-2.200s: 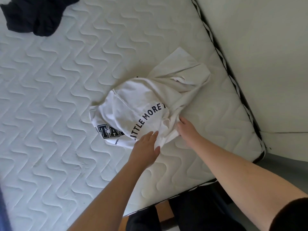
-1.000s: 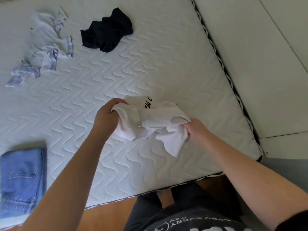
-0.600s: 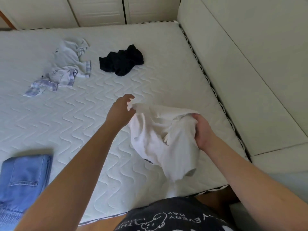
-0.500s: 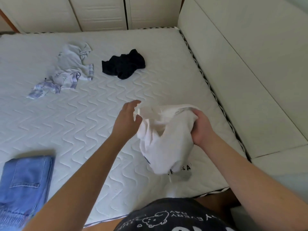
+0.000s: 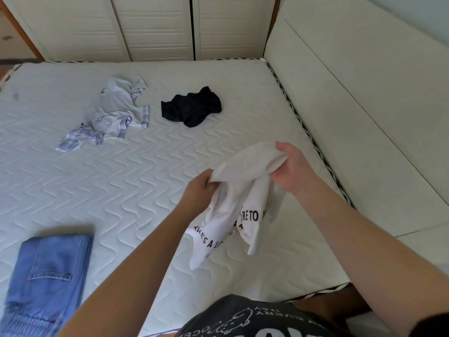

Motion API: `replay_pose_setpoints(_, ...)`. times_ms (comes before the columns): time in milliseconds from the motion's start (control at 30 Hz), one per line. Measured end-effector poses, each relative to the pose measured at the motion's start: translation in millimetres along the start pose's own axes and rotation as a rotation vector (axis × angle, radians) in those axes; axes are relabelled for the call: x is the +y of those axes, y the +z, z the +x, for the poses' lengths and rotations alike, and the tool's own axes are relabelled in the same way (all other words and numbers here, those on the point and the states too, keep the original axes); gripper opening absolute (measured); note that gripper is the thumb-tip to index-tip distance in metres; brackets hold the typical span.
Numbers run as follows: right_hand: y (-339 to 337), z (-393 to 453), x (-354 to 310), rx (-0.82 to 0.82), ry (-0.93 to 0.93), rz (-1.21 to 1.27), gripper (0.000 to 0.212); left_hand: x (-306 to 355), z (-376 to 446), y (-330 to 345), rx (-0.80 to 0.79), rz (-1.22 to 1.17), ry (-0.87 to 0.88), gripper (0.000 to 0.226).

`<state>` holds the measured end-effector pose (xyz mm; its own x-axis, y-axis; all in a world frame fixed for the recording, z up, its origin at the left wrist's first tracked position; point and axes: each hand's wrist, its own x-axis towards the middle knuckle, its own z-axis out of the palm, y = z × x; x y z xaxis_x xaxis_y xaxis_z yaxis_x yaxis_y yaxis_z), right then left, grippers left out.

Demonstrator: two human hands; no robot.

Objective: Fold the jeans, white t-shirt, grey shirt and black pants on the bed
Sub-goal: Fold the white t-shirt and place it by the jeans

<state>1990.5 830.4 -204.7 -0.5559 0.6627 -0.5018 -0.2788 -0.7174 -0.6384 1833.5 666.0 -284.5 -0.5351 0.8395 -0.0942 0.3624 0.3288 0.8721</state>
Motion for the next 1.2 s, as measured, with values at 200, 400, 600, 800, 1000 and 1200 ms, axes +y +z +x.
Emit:
replay_pose_setpoints(200,-21.9,12.7,-6.6,0.253,0.042,-0.087,0.012,32.0,28.7,-53.0,0.125,0.302,0.159,0.029)
replay_pose_setpoints(400,-47.0,18.8,-22.2,0.281,0.117,-0.241,0.012,76.7,49.5,-75.0,-0.08,0.381,0.107,0.037)
replay_pose_setpoints(600,-81.6,26.2,-19.6,0.328,0.269,-0.444,0.019,89.3,53.7,-78.0,-0.272,0.288,0.048,0.039)
replay_pose_setpoints(800,-113.9,23.9,19.1,0.31,0.338,-0.773,0.014,82.4,39.9,-47.3,-0.219,0.2,0.119,0.025)
replay_pose_setpoints(1000,-91.4,25.8,41.5,-0.046,0.032,-0.933,0.037,74.2,16.7,-19.5,-0.369,0.354,0.305,0.019)
replay_pose_setpoints(1200,-68.8,20.3,70.0,-0.604,0.155,-1.573,0.054,67.3,-0.6,-15.4,-0.417,0.492,0.447,0.019)
